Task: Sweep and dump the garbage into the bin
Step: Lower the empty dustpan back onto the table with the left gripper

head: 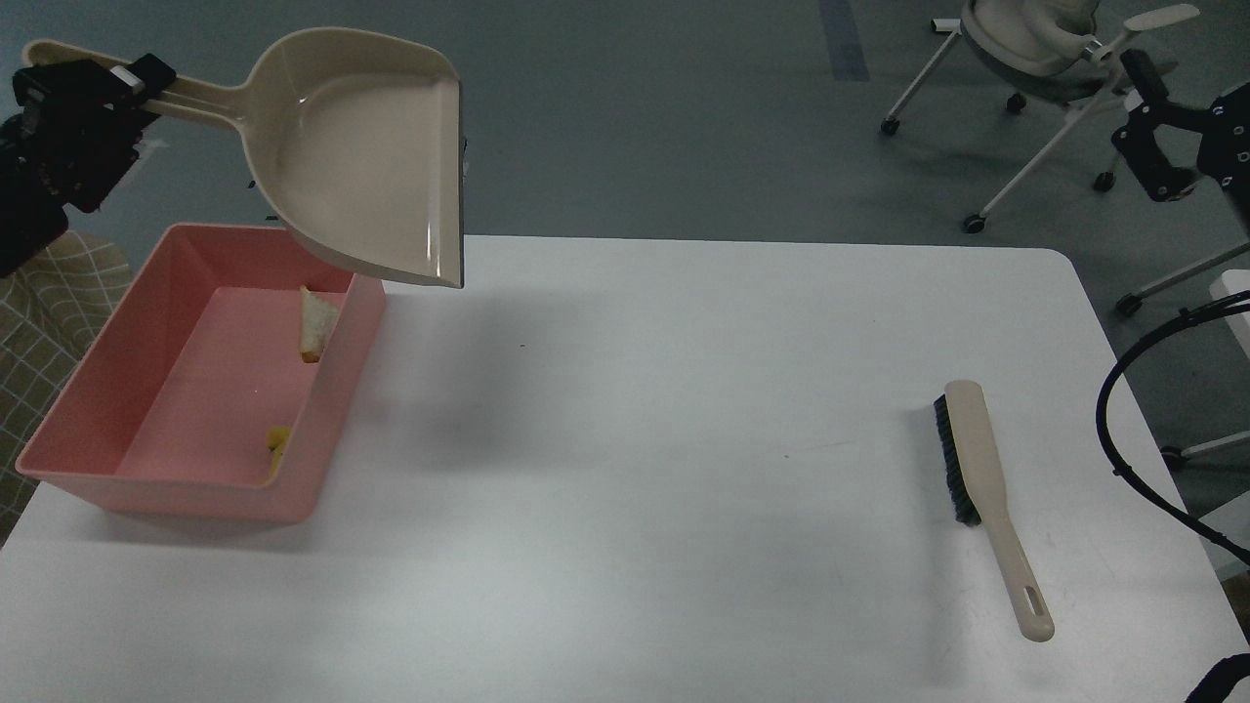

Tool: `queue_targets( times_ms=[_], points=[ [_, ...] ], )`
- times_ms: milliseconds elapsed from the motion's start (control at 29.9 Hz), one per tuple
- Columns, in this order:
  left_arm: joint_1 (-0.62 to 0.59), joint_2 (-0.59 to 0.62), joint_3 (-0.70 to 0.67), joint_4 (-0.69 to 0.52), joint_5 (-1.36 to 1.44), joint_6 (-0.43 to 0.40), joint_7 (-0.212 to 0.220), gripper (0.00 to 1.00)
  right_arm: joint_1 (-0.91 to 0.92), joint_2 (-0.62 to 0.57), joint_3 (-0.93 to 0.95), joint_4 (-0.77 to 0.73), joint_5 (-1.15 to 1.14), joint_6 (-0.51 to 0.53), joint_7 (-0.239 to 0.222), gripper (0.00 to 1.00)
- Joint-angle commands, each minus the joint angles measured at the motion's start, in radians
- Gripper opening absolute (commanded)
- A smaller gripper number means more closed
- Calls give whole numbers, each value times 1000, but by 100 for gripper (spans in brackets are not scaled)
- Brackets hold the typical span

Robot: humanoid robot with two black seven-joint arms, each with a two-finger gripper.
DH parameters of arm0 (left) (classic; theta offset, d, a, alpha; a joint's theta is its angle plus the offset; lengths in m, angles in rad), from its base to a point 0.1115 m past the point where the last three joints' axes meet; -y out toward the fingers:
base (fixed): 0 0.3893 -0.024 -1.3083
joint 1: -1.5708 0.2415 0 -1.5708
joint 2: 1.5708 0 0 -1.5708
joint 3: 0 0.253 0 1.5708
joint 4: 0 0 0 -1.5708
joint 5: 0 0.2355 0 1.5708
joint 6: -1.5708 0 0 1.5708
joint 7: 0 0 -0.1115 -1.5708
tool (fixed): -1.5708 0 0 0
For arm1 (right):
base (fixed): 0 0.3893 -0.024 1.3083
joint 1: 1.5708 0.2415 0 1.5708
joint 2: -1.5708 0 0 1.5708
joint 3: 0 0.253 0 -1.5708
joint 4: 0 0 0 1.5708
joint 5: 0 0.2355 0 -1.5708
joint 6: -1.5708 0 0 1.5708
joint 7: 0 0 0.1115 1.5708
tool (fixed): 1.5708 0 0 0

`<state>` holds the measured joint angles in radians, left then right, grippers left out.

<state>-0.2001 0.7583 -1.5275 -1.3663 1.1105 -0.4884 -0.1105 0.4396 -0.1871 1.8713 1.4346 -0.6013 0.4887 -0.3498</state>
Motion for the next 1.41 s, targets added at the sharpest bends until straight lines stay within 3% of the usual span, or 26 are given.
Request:
queue_targets(
  times_ms=[0,167,301,468,569,736,1171,1372],
  points=[
    [-7,-56,61,15,-1,0,-3,5,10,2,-9,-2,0,0,0,97],
    [-9,-174,85,22,-5,0,8,5,7,6,-12,-10,1,0,0,98],
    [-21,-227,168,22,-8,0,49,5,7,17,-12,-14,0,0,0,98],
    [-25,-379,335,52,-15,145,72,5,-1,15,-12,-17,0,0,0,98],
    [-16,-434,377,71,-11,177,71,5,-7,14,-12,-17,1,0,0,98],
    [-16,-445,451,118,0,221,54,5,-21,12,-12,-19,1,0,0,98],
    [-7,-445,483,176,5,254,38,5,-45,18,-12,-14,3,0,0,98],
    [-8,-444,515,188,5,257,5,7,-47,17,-12,-14,3,0,0,98]
  ],
)
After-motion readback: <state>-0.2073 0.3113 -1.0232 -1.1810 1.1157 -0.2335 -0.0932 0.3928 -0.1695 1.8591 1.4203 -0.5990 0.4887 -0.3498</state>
